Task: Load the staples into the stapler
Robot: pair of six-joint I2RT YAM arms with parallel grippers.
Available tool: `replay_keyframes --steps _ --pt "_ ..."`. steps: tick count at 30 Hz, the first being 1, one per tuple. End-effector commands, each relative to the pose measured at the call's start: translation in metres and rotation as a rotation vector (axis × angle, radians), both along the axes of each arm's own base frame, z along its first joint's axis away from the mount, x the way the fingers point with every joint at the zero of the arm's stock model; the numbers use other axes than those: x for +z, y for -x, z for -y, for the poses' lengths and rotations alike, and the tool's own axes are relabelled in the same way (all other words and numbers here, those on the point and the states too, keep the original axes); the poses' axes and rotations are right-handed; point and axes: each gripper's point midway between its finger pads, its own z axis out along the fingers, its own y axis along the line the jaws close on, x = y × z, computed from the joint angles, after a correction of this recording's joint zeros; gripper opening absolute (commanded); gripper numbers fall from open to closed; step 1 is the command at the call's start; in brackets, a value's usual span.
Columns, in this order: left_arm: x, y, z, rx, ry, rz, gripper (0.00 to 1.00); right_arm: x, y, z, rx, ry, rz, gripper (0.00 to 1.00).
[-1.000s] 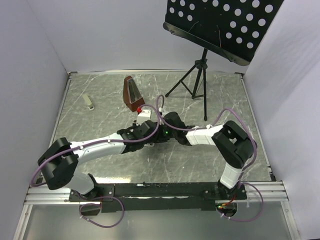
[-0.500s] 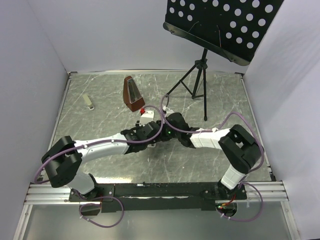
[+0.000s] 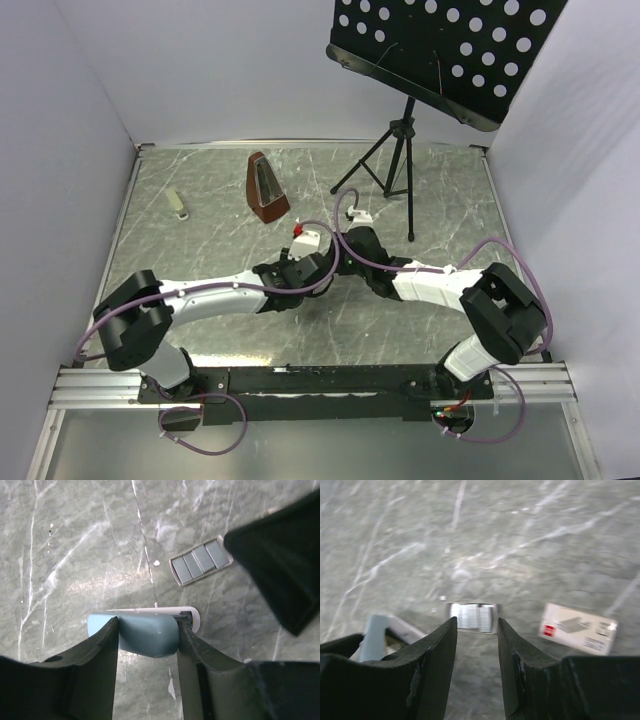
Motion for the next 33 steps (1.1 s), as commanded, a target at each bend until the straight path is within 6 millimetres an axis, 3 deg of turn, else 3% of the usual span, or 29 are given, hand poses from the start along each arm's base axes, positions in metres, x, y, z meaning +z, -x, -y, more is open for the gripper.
replay_keyframes --steps 1,9,13,16,19,23,28,29,31,32,33 --pt "-0.038 0.067 0.067 -0.175 0.173 -0.308 0.47 0.008 -0.014 0.028 -0.131 0.041 0.049 0.45" --pt "-0.042 0.071 0.078 -0.226 0.15 -0.325 0.53 0.011 -0.016 0.037 -0.149 0.044 0.063 0.45" --pt "-0.039 0.071 0.081 -0.245 0.155 -0.323 0.63 0.013 -0.015 0.037 -0.139 0.048 0.068 0.45" --pt "-0.028 0.069 0.083 -0.25 0.178 -0.297 0.69 0.017 -0.013 0.038 -0.13 0.051 0.068 0.45" --pt "-0.005 0.06 0.08 -0.235 0.214 -0.236 0.74 0.022 -0.008 0.036 -0.094 0.062 0.062 0.45" --pt "0.036 0.044 0.066 -0.206 0.29 -0.148 0.78 0.027 -0.002 0.036 -0.054 0.08 0.052 0.45" --pt "0.06 0.034 0.04 -0.179 0.376 -0.113 0.8 0.037 0.006 0.035 0.013 0.102 0.057 0.45" --pt "0.073 0.026 0.029 -0.156 0.411 -0.086 0.81 0.036 0.009 0.036 0.028 0.114 0.05 0.45" --pt "0.075 0.023 0.012 -0.136 0.425 -0.087 0.83 0.043 0.01 0.03 0.092 0.123 0.076 0.45" --pt "0.087 0.012 -0.006 -0.094 0.454 -0.056 0.84 0.045 0.016 0.021 0.156 0.106 0.073 0.45" --pt "0.086 0.009 -0.017 -0.073 0.452 -0.054 0.85 0.043 0.02 0.022 0.193 0.137 0.068 0.46"
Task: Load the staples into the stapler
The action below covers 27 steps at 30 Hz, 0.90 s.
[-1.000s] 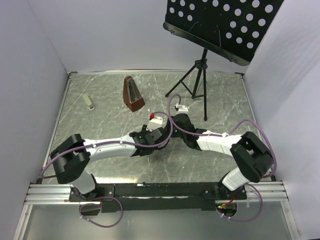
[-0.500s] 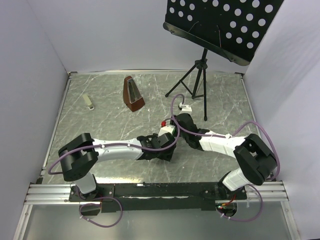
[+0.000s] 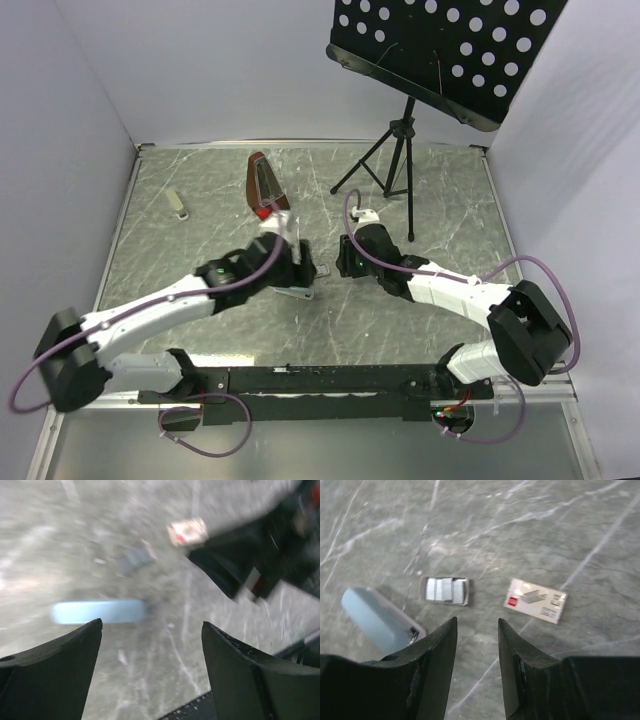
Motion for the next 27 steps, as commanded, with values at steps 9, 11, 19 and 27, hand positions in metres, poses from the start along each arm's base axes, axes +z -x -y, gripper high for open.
replay_keyframes --steps 9,11,19,27 --pt "0.059 -0.041 -0.153 0.269 0.037 0.153 0.98 0.044 0.036 -0.068 0.548 0.174 0.049 0.48" --pt "0.064 -0.046 -0.174 0.316 -0.001 0.198 0.99 0.032 0.047 -0.076 0.612 0.228 0.002 0.49" --pt "0.066 -0.05 -0.209 0.439 -0.077 0.295 1.0 0.017 0.049 -0.102 0.75 0.377 -0.05 0.39" --pt "0.067 -0.045 -0.222 0.487 -0.103 0.311 1.0 -0.032 0.061 -0.097 0.777 0.479 -0.207 0.29"
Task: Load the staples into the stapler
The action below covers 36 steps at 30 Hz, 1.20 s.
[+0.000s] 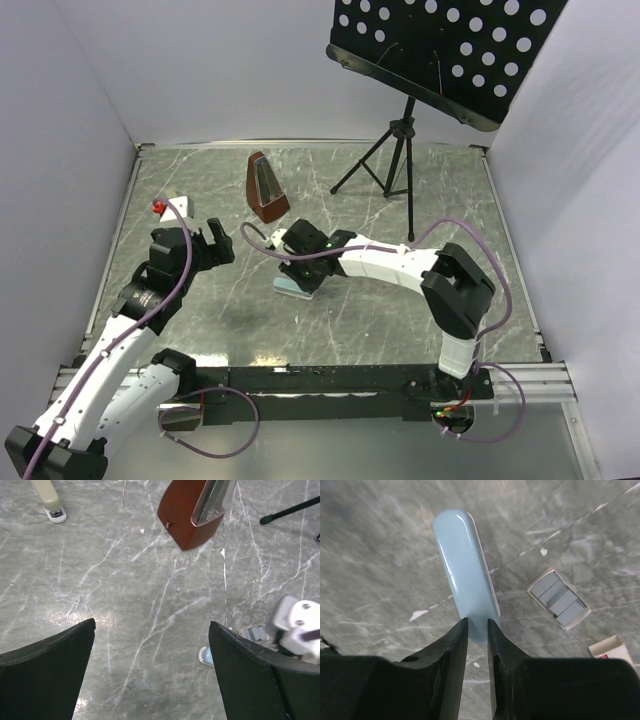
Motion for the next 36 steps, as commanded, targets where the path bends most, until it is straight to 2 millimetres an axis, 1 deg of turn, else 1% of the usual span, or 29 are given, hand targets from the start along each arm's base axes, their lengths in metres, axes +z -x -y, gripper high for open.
replay_keyframes --steps 1,2,5,7,9,10,12,13,14,16,17,19,22,26,30,35,36 --pt "0.013 -0.002 -0.01 0.041 -0.018 0.05 1.0 -0.017 0.008 0.008 0.013 0.093 -0.048 0.28" --pt "0.013 -0.002 -0.01 0.039 -0.017 0.052 0.99 -0.026 0.01 0.012 0.009 0.117 -0.062 0.28" --pt "0.013 -0.001 -0.008 0.032 -0.015 0.054 0.99 -0.039 0.014 0.019 0.003 0.162 -0.084 0.28" --pt "0.014 -0.001 -0.009 0.035 -0.014 0.056 1.0 -0.04 0.015 0.022 -0.001 0.178 -0.083 0.27" --pt "0.014 0.0 -0.009 0.036 -0.015 0.055 0.99 -0.028 0.014 0.016 0.003 0.153 -0.067 0.27" --pt "0.014 -0.001 -0.009 0.038 -0.015 0.056 0.99 -0.014 0.01 0.012 0.0 0.122 -0.046 0.29" --pt "0.014 0.0 -0.01 0.04 -0.015 0.055 0.99 0.003 0.007 0.006 0.001 0.09 -0.021 0.32" --pt "0.014 0.0 -0.01 0.04 -0.015 0.055 0.99 0.016 0.006 0.004 0.001 0.069 -0.006 0.35" --pt "0.015 0.0 -0.01 0.04 -0.014 0.058 0.99 0.027 0.004 0.0 0.002 0.047 0.009 0.41" --pt "0.015 0.0 -0.011 0.045 -0.015 0.056 0.99 0.043 0.001 -0.003 0.003 0.021 0.03 0.47" --pt "0.014 0.0 -0.011 0.045 -0.015 0.054 1.0 0.049 0.0 -0.005 0.007 0.016 0.04 0.52" --pt "0.015 0.0 -0.011 0.048 -0.015 0.058 0.99 0.055 -0.001 -0.006 0.012 0.013 0.052 0.58" --pt "0.016 0.0 -0.012 0.052 -0.015 0.061 0.99 0.052 -0.002 -0.004 0.018 0.033 0.055 0.61" --pt "0.016 0.001 -0.013 0.056 -0.013 0.061 0.99 0.041 -0.003 -0.003 0.025 0.07 0.044 0.63" --pt "0.017 0.001 -0.012 0.054 -0.013 0.066 0.99 0.028 -0.002 -0.006 0.053 0.09 0.021 0.63" --pt "0.017 0.002 -0.013 0.058 -0.013 0.066 0.99 0.018 -0.001 -0.013 0.086 0.104 0.006 0.64" --pt "0.017 0.002 -0.013 0.058 -0.013 0.066 1.0 0.013 -0.001 -0.013 0.09 0.113 -0.001 0.64"
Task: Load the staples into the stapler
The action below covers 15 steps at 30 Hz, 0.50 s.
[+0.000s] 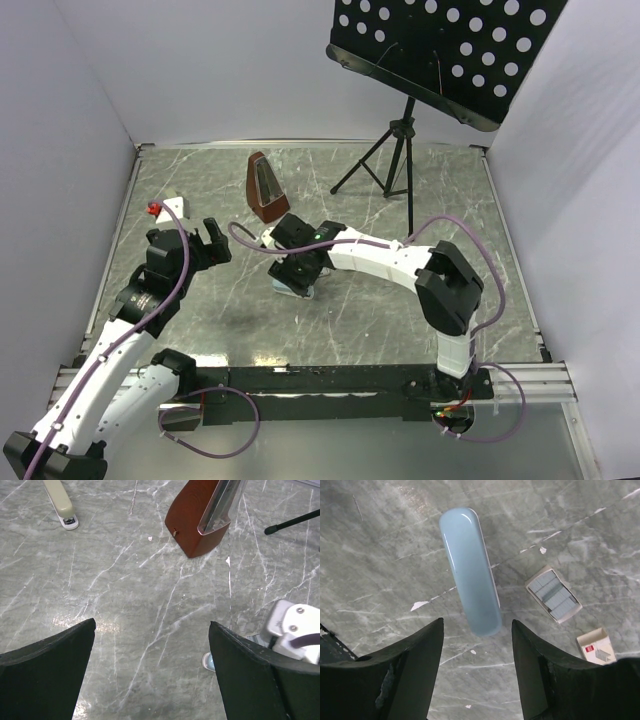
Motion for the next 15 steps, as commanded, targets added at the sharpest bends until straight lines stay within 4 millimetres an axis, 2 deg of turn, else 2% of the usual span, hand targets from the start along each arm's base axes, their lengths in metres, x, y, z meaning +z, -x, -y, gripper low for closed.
replay_keyframes --steps 1,4,10,15 --pt "0.009 0.001 -0.003 0.016 0.002 0.03 0.99 -0.001 -0.003 -0.011 0.045 0.011 0.002 0.64" --pt "0.009 0.001 -0.003 0.014 0.002 0.031 0.99 -0.009 -0.005 -0.011 0.045 0.029 -0.001 0.63" --pt "0.009 0.001 -0.003 0.011 0.005 0.032 0.99 -0.016 -0.006 -0.013 0.056 0.043 -0.01 0.55" --pt "0.009 0.001 -0.003 0.011 0.003 0.031 0.99 -0.009 -0.008 -0.018 0.051 0.013 0.002 0.42"
